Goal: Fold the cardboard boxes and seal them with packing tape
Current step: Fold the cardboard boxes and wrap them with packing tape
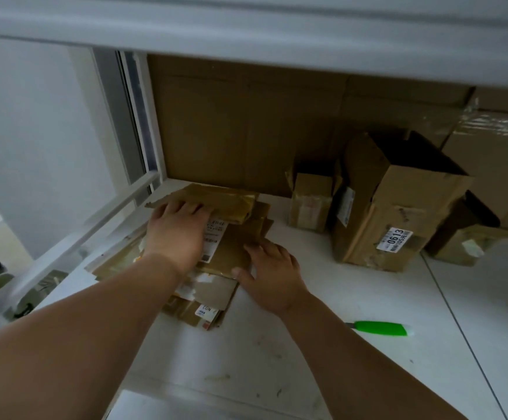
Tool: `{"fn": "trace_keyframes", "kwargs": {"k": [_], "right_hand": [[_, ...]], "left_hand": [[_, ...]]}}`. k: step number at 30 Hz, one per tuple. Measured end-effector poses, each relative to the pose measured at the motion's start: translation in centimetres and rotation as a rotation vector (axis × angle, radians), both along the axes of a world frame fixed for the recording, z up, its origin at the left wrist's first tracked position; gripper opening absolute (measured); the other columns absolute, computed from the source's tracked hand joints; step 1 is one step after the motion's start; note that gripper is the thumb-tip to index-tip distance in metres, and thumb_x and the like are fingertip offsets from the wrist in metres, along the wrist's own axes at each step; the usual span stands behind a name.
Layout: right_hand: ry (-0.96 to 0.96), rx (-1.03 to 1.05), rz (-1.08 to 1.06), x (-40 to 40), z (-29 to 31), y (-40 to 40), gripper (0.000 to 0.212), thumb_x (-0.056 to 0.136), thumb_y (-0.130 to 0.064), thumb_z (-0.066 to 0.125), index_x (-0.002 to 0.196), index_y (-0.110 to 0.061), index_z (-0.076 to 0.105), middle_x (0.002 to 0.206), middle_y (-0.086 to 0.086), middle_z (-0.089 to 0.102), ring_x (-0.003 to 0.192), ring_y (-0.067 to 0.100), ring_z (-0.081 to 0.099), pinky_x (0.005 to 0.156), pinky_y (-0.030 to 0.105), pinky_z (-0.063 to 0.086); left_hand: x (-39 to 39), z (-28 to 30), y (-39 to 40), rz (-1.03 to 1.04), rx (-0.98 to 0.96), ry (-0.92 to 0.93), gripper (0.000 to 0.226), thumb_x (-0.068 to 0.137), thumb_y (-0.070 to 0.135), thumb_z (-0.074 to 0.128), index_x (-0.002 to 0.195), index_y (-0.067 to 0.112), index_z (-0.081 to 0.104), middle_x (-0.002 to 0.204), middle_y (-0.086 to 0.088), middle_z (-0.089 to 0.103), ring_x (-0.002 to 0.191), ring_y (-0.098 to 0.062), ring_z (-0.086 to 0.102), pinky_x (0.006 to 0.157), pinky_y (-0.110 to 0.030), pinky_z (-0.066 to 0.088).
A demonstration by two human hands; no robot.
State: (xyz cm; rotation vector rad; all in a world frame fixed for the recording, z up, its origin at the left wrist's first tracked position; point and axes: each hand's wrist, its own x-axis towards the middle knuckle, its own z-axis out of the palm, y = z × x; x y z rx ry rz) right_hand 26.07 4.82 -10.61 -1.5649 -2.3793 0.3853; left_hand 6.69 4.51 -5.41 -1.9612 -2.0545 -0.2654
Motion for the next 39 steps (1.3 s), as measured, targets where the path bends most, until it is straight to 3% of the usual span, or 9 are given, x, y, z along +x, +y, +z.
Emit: {"fn": "trace_keyframes", "kwargs": {"k": [7, 11, 18, 21, 24, 26, 31, 36, 39], "right_hand": [[0.217, -0.061, -0.080, 1.0, 0.7, -0.8, 0.056, 0.098, -0.052, 0.044, 0.149, -0.028, 0.038, 0.153, 0.000, 0.036, 0.136, 0.026, 0.036, 0.111, 0.041, 0.031], [0.344, -0.048, -0.107, 3.6, 1.4, -2.0, 0.058, 0.099, -0.041, 0.050, 0.151, -0.022, 0.035, 0.154, 0.005, 0.035, 0.139, 0.026, 0.035, 0.113, 0.038, 0.032], [0.652, -0.080, -0.358, 13.2, 2.9, -4.5, 0.079, 0.092, -0.025, 0.063, 0.154, -0.009, 0.016, 0.158, 0.014, 0.022, 0.142, 0.035, 0.026, 0.112, 0.040, 0.029], [0.815, -0.046, -0.433, 17.7, 3.1, -5.6, 0.084, 0.088, -0.020, 0.066, 0.155, -0.016, 0.016, 0.154, 0.009, 0.034, 0.139, 0.032, 0.036, 0.112, 0.040, 0.033], [0.938, -0.053, -0.371, 21.5, 3.0, -7.6, 0.072, 0.087, -0.011, 0.062, 0.147, -0.028, 0.027, 0.128, -0.011, 0.054, 0.127, 0.024, 0.050, 0.099, 0.031, 0.040], [1.013, -0.044, -0.347, 23.5, 3.2, -9.0, 0.062, 0.089, -0.008, 0.060, 0.137, -0.035, 0.033, 0.117, -0.022, 0.057, 0.122, 0.017, 0.056, 0.097, 0.030, 0.045], [1.075, -0.004, -0.387, 27.0, 2.9, -13.0, 0.052, 0.096, -0.029, 0.059, 0.140, -0.040, 0.035, 0.130, -0.008, 0.060, 0.120, 0.016, 0.058, 0.104, 0.044, 0.047], [1.025, 0.059, -0.408, 30.1, 2.0, -17.0, 0.045, 0.098, -0.034, 0.055, 0.134, -0.053, 0.037, 0.117, -0.010, 0.066, 0.108, 0.008, 0.062, 0.079, 0.014, 0.047], [0.990, 0.086, -0.431, 32.5, 1.6, -18.8, 0.055, 0.098, -0.033, 0.055, 0.145, -0.049, 0.029, 0.114, -0.010, 0.062, 0.105, 0.009, 0.061, 0.083, 0.015, 0.046]], "left_hand": [[2.0, 4.1, -3.4, 0.047, 0.471, -0.593, 0.035, 0.093, 0.008, 0.043, 0.124, 0.011, 0.061, 0.116, -0.016, 0.062, 0.110, -0.038, 0.054, 0.088, -0.047, 0.046], [5.3, 5.4, -6.5, -0.003, 0.554, -0.659, 0.032, 0.090, -0.001, 0.044, 0.113, 0.006, 0.064, 0.104, -0.015, 0.063, 0.094, -0.033, 0.058, 0.073, -0.038, 0.045], [13.3, 3.0, -11.3, -0.034, 0.409, -0.724, 0.018, 0.099, 0.011, 0.040, 0.090, 0.023, 0.051, 0.083, 0.006, 0.055, 0.078, -0.014, 0.051, 0.062, -0.026, 0.037], [17.0, 1.9, -12.9, -0.047, 0.390, -0.804, 0.017, 0.104, 0.020, 0.039, 0.090, 0.027, 0.046, 0.080, 0.013, 0.052, 0.074, 0.000, 0.050, 0.060, -0.016, 0.033], [20.3, 1.2, -14.1, -0.116, 0.388, -0.873, 0.019, 0.105, 0.015, 0.040, 0.089, 0.024, 0.044, 0.076, 0.014, 0.048, 0.071, 0.011, 0.049, 0.056, -0.009, 0.032], [22.0, 0.9, -14.7, -0.150, 0.361, -0.920, 0.017, 0.105, 0.014, 0.040, 0.093, 0.023, 0.047, 0.077, 0.014, 0.050, 0.072, 0.009, 0.050, 0.057, -0.010, 0.032], [25.0, 0.4, -16.2, -0.182, 0.220, -1.026, 0.029, 0.106, 0.022, 0.037, 0.133, 0.024, 0.047, 0.107, 0.007, 0.061, 0.094, -0.013, 0.059, 0.079, -0.027, 0.044], [29.0, -0.6, -18.1, -0.250, 0.133, -1.119, 0.036, 0.105, 0.022, 0.038, 0.140, 0.032, 0.029, 0.101, 0.007, 0.065, 0.083, -0.008, 0.064, 0.065, -0.025, 0.045], [31.4, -1.2, -19.4, -0.287, 0.067, -1.190, 0.035, 0.105, 0.025, 0.039, 0.134, 0.042, 0.030, 0.104, 0.019, 0.063, 0.089, -0.001, 0.064, 0.073, -0.023, 0.048]]}}
